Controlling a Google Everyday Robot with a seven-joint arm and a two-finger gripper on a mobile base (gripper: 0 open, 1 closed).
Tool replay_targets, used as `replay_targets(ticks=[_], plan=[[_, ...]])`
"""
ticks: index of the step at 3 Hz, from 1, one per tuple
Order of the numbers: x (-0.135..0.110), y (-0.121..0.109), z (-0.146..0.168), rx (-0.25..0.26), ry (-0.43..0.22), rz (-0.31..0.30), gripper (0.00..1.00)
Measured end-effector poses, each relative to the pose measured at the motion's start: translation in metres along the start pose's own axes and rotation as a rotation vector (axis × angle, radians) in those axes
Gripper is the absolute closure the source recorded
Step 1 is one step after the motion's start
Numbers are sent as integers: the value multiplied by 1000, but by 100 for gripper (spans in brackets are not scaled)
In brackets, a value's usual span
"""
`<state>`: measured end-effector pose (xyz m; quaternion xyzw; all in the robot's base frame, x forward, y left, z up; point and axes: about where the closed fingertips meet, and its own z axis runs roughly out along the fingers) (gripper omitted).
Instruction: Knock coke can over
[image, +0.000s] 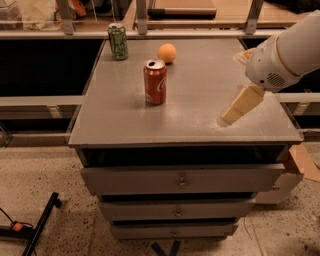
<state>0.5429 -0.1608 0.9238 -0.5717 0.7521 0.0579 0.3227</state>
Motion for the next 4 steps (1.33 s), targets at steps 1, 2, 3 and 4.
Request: replay_targets(ticks=[1, 2, 3, 4], plan=[[0, -17, 32, 40, -79, 44, 0], [-7, -30, 60, 57, -159, 63, 0], [-18, -39, 87, 41, -244, 94, 0], [-32, -42, 110, 4, -339, 139, 0]])
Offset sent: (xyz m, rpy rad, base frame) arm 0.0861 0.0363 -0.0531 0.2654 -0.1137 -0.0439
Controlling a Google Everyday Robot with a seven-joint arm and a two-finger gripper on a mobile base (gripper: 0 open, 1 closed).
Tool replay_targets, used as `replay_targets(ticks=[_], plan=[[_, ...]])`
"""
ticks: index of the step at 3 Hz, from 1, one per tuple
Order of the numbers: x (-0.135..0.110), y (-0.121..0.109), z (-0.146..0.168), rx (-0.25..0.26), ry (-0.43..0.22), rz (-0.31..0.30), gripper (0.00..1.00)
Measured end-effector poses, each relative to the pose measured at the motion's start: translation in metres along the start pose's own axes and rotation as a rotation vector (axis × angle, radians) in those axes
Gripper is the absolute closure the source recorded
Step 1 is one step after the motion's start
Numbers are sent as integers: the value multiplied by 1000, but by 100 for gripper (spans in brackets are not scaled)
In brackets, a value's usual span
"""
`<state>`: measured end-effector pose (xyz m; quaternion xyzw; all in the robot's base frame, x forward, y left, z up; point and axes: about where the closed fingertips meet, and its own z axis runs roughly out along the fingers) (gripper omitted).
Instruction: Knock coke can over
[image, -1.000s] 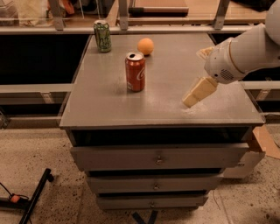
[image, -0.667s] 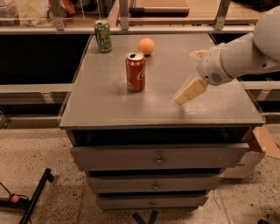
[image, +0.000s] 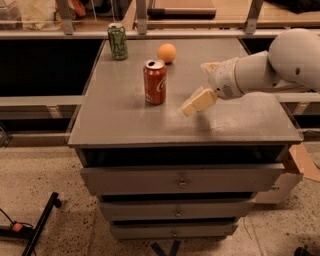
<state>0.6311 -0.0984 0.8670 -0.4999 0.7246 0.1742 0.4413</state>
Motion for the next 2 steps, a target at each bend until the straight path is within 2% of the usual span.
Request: replay_targets(ticks=[2], plan=[[-19, 9, 51, -108, -158, 85, 0]])
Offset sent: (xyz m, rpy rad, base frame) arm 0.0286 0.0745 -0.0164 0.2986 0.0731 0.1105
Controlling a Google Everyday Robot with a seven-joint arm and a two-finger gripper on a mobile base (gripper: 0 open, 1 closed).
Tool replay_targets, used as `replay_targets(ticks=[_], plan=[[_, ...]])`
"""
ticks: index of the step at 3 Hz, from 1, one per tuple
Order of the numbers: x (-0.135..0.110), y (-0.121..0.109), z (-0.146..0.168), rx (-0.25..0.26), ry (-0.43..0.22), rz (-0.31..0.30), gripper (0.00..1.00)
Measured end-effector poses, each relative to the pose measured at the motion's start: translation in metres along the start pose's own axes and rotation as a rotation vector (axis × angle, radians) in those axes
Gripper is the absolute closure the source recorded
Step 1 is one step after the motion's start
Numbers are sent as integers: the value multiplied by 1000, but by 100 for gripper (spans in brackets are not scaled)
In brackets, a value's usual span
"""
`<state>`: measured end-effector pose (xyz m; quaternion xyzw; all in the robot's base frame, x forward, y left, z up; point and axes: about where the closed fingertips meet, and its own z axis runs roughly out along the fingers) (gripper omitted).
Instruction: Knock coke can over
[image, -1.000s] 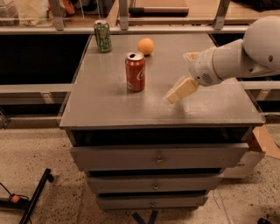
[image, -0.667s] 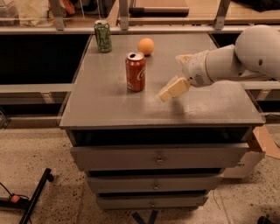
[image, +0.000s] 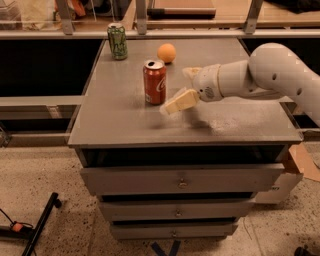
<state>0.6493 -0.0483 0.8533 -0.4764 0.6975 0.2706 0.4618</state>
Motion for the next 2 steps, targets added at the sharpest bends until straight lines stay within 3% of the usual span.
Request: replay_targets(ticks=[2], plan=[[-21, 10, 36, -87, -118, 16, 0]])
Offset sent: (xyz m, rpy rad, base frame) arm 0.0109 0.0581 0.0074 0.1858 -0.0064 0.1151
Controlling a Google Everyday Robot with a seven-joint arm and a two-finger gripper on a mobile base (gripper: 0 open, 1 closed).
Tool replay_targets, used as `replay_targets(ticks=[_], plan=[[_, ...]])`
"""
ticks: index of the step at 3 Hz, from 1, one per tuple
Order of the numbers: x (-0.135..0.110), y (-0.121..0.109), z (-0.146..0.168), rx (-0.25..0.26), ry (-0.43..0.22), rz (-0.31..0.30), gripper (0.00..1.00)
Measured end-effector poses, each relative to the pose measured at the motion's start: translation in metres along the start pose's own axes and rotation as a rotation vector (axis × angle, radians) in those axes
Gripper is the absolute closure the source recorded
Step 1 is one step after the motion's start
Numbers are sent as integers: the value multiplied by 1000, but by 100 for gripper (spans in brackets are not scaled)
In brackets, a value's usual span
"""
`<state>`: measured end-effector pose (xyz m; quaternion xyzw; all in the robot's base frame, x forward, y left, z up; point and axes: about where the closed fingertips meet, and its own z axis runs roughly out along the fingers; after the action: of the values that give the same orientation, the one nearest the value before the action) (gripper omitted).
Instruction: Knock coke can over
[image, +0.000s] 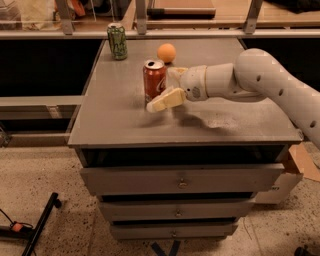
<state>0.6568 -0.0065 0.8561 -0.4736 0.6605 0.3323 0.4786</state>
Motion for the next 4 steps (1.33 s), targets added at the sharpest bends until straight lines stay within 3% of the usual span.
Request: replay_targets(ticks=[2, 4], plan=[[-10, 7, 10, -17, -59, -3, 41], [-8, 11, 9, -14, -98, 63, 88]])
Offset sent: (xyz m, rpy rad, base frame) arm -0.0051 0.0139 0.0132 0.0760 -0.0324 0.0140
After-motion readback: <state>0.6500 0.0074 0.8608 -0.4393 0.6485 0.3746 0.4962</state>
